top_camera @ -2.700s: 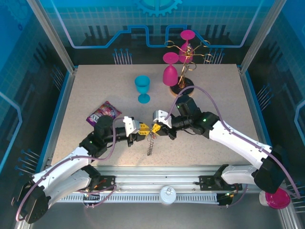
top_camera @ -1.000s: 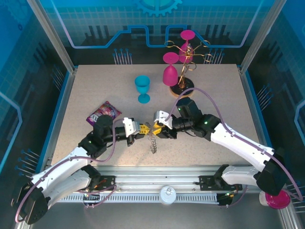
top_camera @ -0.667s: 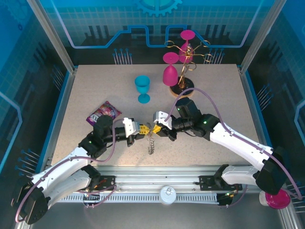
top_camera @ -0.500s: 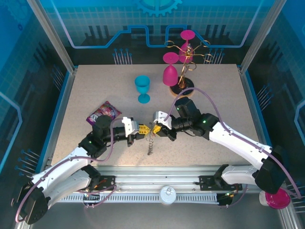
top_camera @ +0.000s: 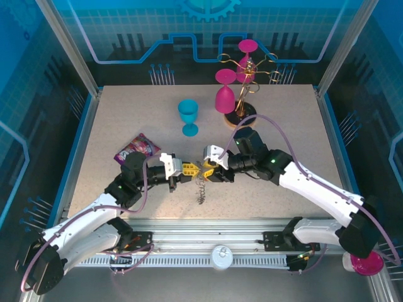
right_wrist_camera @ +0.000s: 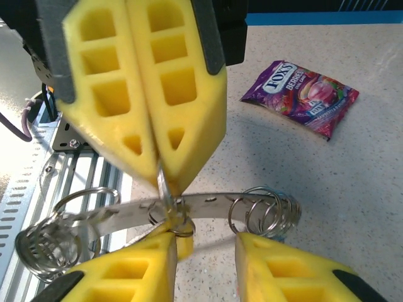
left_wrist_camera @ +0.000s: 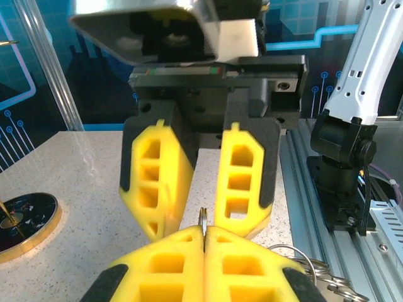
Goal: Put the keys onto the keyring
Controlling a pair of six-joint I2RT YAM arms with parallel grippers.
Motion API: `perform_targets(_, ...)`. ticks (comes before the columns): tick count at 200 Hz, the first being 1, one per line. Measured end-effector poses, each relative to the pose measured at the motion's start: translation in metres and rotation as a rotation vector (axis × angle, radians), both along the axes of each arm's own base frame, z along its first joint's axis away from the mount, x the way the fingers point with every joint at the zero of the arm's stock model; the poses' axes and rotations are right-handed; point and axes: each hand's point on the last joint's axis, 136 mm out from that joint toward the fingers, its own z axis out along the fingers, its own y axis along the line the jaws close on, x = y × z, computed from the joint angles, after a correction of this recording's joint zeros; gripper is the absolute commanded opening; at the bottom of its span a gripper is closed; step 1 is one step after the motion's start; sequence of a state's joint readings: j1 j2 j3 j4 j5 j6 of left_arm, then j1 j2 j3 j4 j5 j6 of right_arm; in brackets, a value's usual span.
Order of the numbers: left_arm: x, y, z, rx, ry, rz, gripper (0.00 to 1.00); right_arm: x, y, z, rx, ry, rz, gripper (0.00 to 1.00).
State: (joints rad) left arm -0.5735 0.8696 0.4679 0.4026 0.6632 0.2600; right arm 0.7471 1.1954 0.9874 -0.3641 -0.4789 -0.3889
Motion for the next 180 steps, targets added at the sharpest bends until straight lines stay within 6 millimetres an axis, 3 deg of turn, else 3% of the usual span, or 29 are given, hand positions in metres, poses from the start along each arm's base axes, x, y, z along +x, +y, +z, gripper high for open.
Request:
perform_targets(63, 0.002, -0.002, -0.011, 0.016, 0.024, -0.001, 0.0, -0.004, 0.001, 0.01, 0.042, -0.019, 0.023, 0.29)
perform_targets(101, 0.002, -0.002, -0.009, 0.012, 0.018, -0.001, 0.0, -0.003, 0.006, 0.004, 0.041, 0.004, 0.039, 0.17)
perform_targets(129, 0.003, -0.002, -0.01, 0.011, 0.017, 0.001, 0.0, -0.004, 0.008, 0.002, 0.04, 0.014, 0.049, 0.0)
perform_targets(146, 0.003, -0.002, -0.01, 0.011, 0.017, 0.004, 0.0, -0.004, 0.008, 0.002, 0.041, 0.016, 0.05, 0.0)
perform_targets(160, 0.004, -0.001, -0.011, 0.014, 0.019, 0.011, 0.11, -0.004, 0.008, 0.002, 0.04, 0.014, 0.05, 0.0)
perform_targets(180, 0.007, 0.0, -0.015, 0.03, 0.03, 0.03, 0.13, -0.004, 0.007, 0.0, 0.019, 0.013, 0.05, 0.0)
